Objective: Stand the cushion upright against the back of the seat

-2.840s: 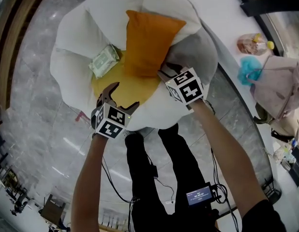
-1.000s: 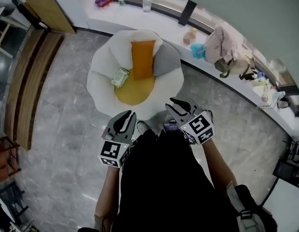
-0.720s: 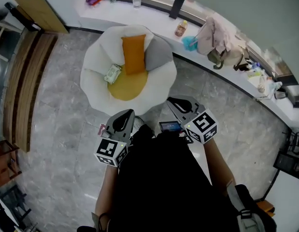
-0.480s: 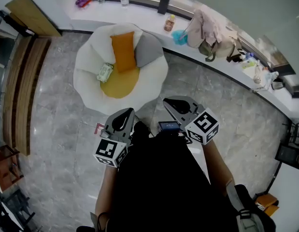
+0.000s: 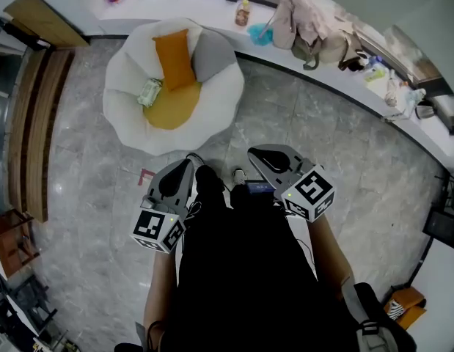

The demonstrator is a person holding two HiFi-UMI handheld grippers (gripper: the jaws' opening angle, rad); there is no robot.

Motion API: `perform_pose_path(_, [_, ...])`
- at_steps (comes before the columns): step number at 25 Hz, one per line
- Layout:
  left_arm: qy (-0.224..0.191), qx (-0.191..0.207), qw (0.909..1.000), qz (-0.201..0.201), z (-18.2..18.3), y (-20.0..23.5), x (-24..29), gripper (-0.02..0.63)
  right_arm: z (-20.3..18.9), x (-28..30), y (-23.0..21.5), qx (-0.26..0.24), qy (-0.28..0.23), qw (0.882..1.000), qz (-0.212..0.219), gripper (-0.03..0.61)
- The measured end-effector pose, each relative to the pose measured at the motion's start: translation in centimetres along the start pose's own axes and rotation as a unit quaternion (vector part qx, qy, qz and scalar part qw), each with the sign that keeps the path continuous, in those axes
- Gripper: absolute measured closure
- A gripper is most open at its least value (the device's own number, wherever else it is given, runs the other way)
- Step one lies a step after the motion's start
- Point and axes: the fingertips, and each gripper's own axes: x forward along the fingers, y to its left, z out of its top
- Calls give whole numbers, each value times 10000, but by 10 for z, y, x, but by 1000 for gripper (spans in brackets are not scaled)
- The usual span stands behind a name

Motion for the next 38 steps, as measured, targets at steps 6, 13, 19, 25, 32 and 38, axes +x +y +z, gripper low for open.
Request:
perform_pose_path(6, [160,-140,9989,418,-31,-40,-27,600,-32,-33,13,337,-159,9987,346,561])
perform_pose_path(13, [148,-110,9977,649,-45,-63,-62,600,-52,-48,41,363,-151,9976,578,561])
perform_pose_path(19, [-62,162,9985,512,-35,-73,-92,600,-47,-43,80,456,-183,9957,781,561])
perform_pose_path(25, [-191,342,9989,273,-38,-61,-148,600,-29,-20,139,545,-413,9946,777,561])
perform_pose_path(32, [-217,441,9988,61,-53,-36,-209,600,-21,-8,213,433,-483,9957,658,561])
perform_pose_path(38, [-335,290,9983,-381,-67,-27,-240,600,-34,-6,251,465,-487,9972,326,561])
